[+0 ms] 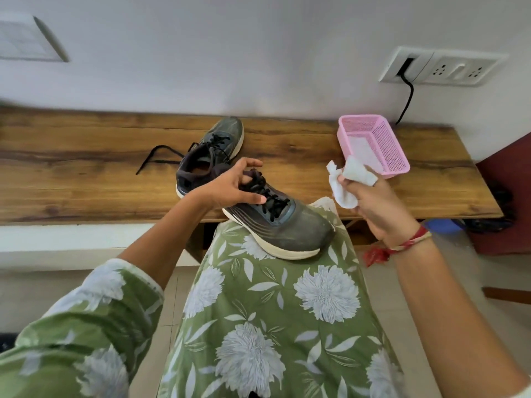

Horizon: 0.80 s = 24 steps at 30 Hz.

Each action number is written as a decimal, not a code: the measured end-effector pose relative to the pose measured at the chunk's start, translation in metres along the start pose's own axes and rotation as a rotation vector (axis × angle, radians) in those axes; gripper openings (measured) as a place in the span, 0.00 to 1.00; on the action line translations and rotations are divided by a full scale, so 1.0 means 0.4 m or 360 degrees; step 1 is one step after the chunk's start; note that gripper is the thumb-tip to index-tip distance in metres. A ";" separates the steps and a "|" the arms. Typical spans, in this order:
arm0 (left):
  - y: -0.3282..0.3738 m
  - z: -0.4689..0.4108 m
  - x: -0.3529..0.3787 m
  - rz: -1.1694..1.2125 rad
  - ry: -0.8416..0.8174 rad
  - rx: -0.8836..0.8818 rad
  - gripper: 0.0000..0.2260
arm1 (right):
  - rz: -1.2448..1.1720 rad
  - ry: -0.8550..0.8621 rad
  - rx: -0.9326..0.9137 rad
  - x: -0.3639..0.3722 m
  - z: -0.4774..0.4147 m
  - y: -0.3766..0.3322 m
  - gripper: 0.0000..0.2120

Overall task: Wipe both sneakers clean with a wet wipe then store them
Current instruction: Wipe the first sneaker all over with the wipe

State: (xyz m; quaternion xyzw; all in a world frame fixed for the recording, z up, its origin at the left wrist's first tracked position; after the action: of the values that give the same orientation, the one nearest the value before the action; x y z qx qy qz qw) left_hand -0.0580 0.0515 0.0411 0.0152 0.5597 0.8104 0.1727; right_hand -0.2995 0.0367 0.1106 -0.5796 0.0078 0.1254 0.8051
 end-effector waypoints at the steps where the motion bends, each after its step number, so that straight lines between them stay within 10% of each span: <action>1: -0.002 0.001 0.004 0.0016 -0.0023 0.0008 0.32 | -0.0017 -0.0019 0.0058 0.012 -0.001 0.014 0.08; 7: 0.035 -0.009 0.017 -0.0794 -0.0063 -0.0004 0.25 | 0.0020 -0.0128 0.0182 0.067 -0.009 0.066 0.12; 12: 0.069 -0.058 0.039 -0.1299 -0.0129 -0.0561 0.54 | -0.0106 -0.0130 0.0237 0.076 -0.014 0.073 0.15; 18: 0.050 -0.055 0.056 -0.0974 0.0025 -0.0423 0.43 | -0.0167 -0.0104 0.0200 0.069 0.011 0.080 0.10; 24: 0.039 -0.013 0.025 -0.0303 0.0602 -0.0260 0.28 | 0.0054 0.0256 -0.0452 0.025 0.035 0.019 0.05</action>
State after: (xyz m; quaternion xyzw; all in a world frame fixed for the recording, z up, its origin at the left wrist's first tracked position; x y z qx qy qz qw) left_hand -0.0726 0.0447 0.0519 -0.2039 0.5137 0.8214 0.1410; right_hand -0.2932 0.0541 0.1065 -0.6956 0.0642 0.0921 0.7096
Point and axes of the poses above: each hand's wrist, its own z-axis away from the middle knuckle, its own x-axis out of the palm, y = z × x, the point moved 5 cm from there along -z, towards the middle knuckle
